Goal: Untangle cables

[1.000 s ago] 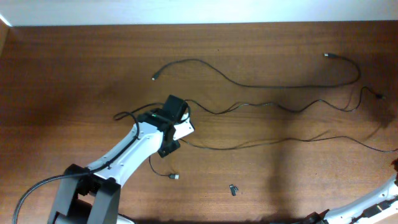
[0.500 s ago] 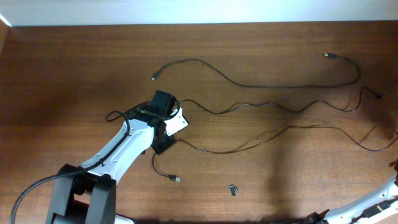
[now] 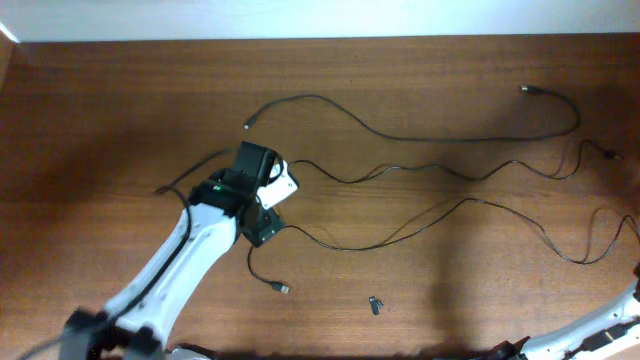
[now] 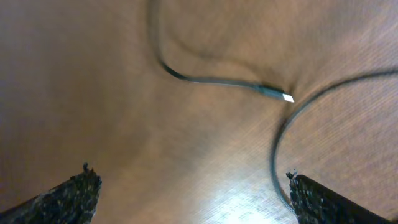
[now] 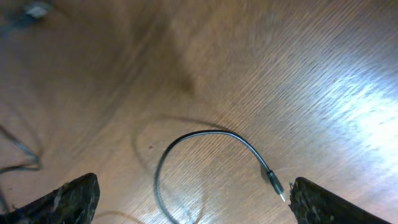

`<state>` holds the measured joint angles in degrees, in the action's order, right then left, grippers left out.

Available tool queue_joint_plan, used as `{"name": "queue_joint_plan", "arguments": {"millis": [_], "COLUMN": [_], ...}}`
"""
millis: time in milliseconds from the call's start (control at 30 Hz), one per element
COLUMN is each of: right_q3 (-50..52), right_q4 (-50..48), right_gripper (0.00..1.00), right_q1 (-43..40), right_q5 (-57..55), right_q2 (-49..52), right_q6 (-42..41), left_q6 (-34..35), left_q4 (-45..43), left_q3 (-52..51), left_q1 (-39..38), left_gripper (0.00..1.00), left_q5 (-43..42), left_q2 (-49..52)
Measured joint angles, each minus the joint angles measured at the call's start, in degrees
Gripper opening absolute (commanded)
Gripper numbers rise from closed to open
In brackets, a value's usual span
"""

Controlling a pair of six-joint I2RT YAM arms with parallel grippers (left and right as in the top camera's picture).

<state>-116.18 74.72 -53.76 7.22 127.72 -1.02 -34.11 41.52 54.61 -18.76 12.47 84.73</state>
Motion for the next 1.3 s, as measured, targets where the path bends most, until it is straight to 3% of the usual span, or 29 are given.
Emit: {"name": "queue_joint_plan", "arguments": {"millis": [167,300,400,500,700,1300], "right_q3": [-3.41,-4.15,-4.55,-4.79,-4.79,-4.79], "right_q4": [1.40,2.27,3.78,9.27,11.87,11.87], "right_gripper": [0.98,0.99,0.99,0.99,0.99,0.99], "right_q1": [0.63,5.70,15.32,22.32,25.68,25.68], "right_q5": [6.67,8.85,9.81,10.14,10.25,10.25], "right_q2": [-12.28,-25.51,-37.77,-43.15,-42.84,-42.64], "right_q6": [3.61,8.11,11.82,14.43,16.22,16.26], "left_q6": [3.10,7.67,14.08,25.07,32.76,33.77], "left_q4": [-9.20,-10.10,-9.60,-9.57,-8.74,-8.59], "left_q3": [1.49,1.60,1.62,1.62,1.62,1.62], "left_q1": [0.00,0.00,0.00,0.00,0.00,0.00], "left_gripper": [0.99,1.00,0.99,0.99,0.99,0.99], "left_q5": [-0.09,-3.78,-5.64,-4.13,-1.51,-1.49], "left_q2": [-17.88,-27.41,-30.75,-30.84,-30.84,-30.84]}}
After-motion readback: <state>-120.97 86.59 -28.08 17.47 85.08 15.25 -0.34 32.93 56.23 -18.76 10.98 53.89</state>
